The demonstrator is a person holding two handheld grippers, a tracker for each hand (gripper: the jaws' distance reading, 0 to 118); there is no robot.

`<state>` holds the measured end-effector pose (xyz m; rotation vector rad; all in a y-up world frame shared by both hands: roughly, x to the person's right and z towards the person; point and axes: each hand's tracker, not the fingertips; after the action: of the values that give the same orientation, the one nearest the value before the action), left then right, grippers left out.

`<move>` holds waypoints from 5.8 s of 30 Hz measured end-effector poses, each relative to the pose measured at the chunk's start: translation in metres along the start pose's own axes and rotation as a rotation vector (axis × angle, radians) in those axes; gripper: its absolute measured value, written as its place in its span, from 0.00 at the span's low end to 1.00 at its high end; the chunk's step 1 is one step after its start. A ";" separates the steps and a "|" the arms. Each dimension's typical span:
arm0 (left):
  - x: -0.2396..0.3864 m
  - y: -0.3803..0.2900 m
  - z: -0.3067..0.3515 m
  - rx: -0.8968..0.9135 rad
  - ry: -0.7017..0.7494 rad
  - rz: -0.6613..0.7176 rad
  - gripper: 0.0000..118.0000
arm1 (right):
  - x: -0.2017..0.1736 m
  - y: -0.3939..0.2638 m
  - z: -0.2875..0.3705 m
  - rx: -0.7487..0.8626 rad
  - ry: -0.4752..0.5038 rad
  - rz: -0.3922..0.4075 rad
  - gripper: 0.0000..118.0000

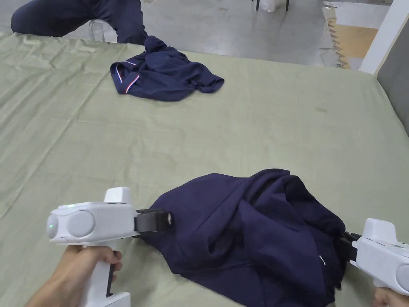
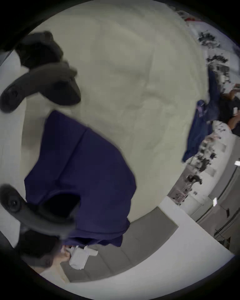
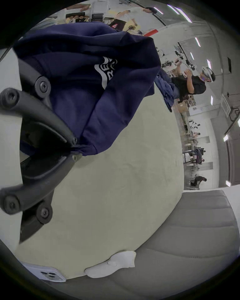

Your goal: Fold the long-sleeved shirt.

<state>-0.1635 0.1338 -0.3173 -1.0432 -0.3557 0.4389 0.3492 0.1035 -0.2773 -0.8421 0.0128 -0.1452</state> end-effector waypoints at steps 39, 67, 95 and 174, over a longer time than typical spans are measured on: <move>0.199 0.220 0.400 0.883 0.147 -0.434 0.10 | -0.085 0.332 0.431 0.865 0.027 0.210 0.00; 0.336 0.493 0.424 1.165 0.249 -0.454 0.10 | -0.119 0.618 0.439 1.163 -0.145 0.136 0.00; 0.160 0.225 0.175 0.601 0.224 -0.462 0.10 | -0.020 0.301 0.215 0.611 -0.108 0.160 0.00; 0.006 0.049 -0.039 -0.018 0.077 -0.089 0.11 | -0.004 0.135 -0.006 0.096 0.067 -0.014 0.01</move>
<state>-0.1486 0.1285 -0.3783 -1.0544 -0.3361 0.3156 0.3614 0.1878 -0.3820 -0.7409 0.0621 -0.1854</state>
